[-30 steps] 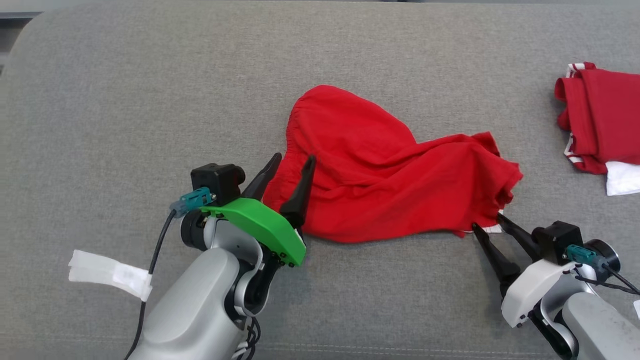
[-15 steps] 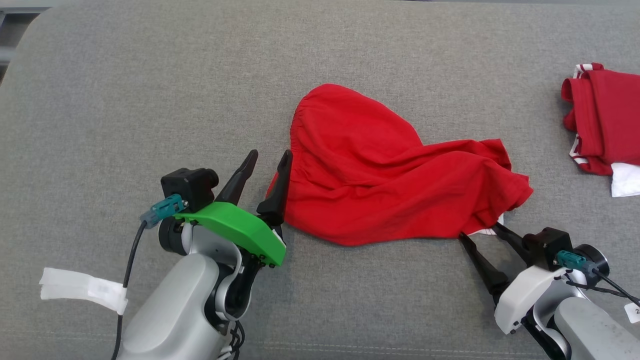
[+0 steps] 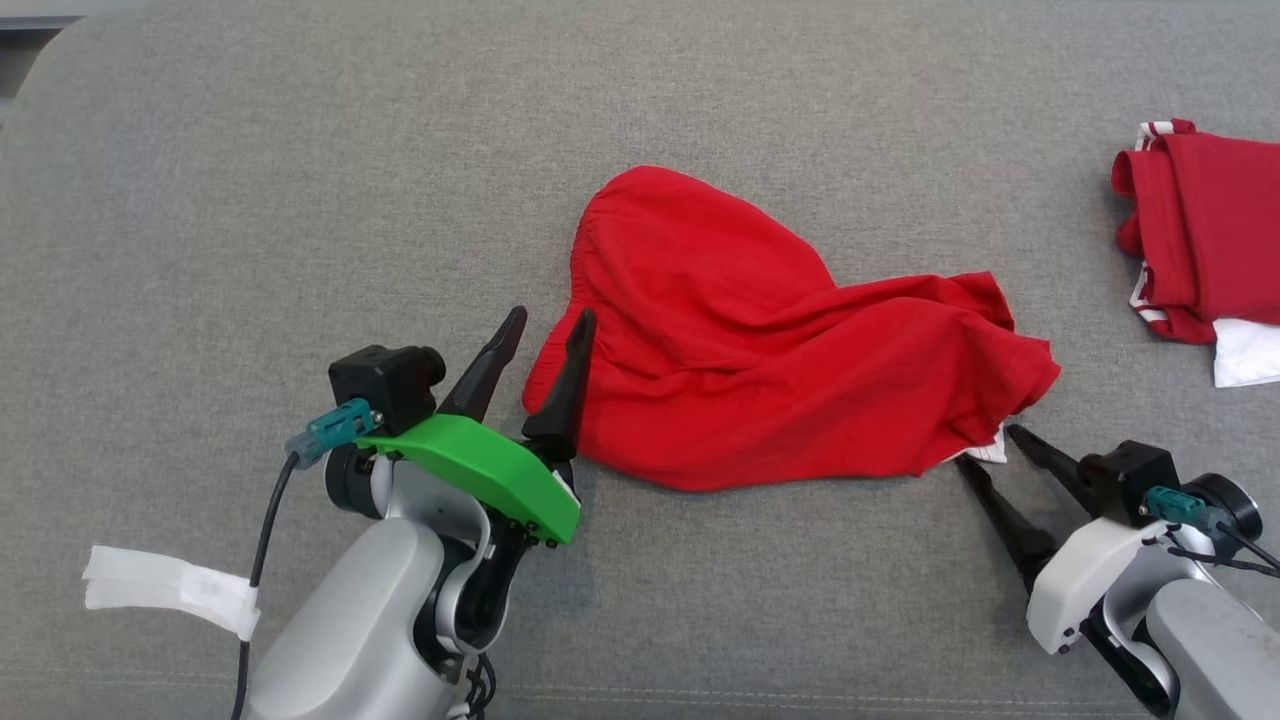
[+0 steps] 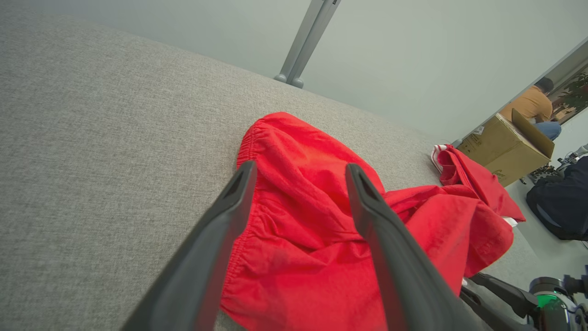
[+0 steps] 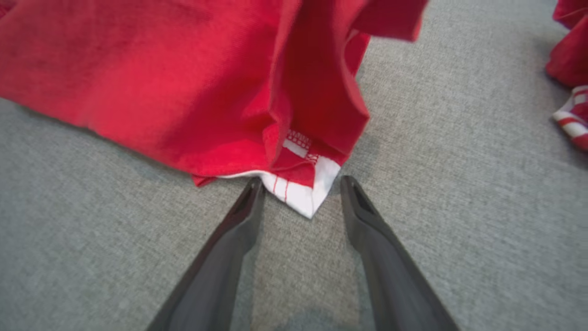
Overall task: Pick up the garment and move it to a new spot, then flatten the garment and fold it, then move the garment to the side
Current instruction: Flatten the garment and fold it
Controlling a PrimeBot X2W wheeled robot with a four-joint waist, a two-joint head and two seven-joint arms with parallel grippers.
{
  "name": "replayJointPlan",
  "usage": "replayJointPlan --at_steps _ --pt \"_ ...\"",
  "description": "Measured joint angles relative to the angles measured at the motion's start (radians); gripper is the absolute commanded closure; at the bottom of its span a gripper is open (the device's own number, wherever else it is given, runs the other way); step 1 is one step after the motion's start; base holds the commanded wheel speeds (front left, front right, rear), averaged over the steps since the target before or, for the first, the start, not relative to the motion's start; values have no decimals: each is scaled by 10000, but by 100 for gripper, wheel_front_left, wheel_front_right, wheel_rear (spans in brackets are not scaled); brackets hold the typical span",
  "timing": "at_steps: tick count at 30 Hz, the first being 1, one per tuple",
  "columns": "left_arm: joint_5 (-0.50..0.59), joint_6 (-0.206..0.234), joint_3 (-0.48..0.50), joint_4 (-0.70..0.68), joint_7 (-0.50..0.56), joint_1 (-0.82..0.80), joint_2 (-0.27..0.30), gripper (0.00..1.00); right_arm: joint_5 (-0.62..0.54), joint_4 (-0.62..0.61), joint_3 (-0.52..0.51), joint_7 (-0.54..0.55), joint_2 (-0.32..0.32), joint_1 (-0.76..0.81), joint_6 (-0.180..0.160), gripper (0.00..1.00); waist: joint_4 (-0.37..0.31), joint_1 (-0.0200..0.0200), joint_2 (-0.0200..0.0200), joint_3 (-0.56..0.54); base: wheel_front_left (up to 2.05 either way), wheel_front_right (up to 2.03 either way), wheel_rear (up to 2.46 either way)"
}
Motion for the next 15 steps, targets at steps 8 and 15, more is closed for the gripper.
replayJointPlan --at_steps 8,15 --pt "4 4 17 -140 40 102 -6 0 33 134 25 -21 -50 -52 84 50 81 0 0 64 0 0 0" --pt "19 44 209 -326 115 209 54 0 146 173 90 -61 -42 -63 88 89 77 0 0 151 0 0 0"
